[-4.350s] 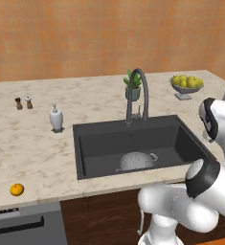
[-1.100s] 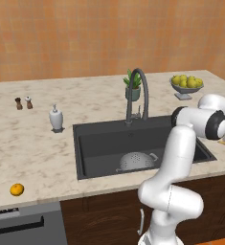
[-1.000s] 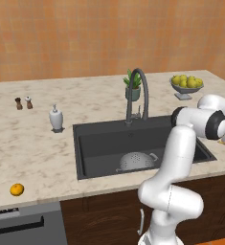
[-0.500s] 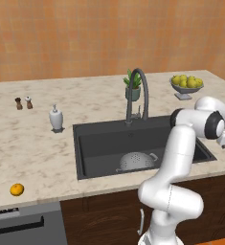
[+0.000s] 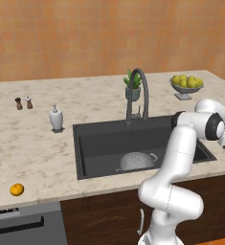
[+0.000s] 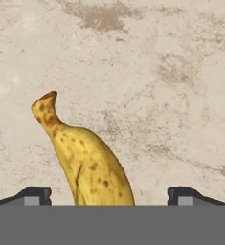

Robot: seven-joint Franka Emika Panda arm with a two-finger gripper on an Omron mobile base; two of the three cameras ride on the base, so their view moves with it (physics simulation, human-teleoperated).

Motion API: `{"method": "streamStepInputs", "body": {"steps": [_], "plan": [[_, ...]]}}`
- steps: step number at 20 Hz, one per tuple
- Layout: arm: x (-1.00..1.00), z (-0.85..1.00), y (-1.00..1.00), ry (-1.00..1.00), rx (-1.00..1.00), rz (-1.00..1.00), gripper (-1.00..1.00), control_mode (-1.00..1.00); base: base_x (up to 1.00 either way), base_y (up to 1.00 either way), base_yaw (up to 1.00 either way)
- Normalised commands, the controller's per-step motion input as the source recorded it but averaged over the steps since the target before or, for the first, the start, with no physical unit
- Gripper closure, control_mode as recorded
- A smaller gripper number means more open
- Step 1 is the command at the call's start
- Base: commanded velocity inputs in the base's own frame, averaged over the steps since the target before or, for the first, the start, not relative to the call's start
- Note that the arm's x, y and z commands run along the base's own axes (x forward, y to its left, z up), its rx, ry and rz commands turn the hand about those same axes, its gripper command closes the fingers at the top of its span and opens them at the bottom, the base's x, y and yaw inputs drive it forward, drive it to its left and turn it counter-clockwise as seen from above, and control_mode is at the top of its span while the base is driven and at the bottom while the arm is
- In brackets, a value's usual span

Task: Put the colander in the sink, put the orange, banana, tangerine in the colander, and turn on the sink faucet and pour water over the colander.

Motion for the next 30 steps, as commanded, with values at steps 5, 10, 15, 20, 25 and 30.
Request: {"method": "streamStepInputs", "body": {"steps": [5, 10, 15, 20, 25, 30], "plan": [[-0.16, -0.17, 0.0, 0.02, 0.0, 0.13, 1.0, -1.0, 0.0, 0.0, 0.0], [-0.36, 0.03, 0.19, 0.02, -0.01, 0.16, 1.0, -1.0, 0.0, 0.0, 0.0], [-0.2, 0.38, 0.56, 0.0, -0.02, 0.2, 1.0, -1.0, 0.0, 0.0, 0.0], [-0.15, 0.39, 0.79, 0.0, -0.11, 0.25, 1.0, -1.0, 0.0, 0.0, 0.0], [-0.03, 0.13, 1.0, 0.0, -0.09, 0.24, 1.0, -1.0, 0.0, 0.0, 0.0], [-0.08, 0.19, 0.87, 0.01, -0.03, 0.35, 1.0, -1.0, 0.0, 0.0, 0.0]]}}
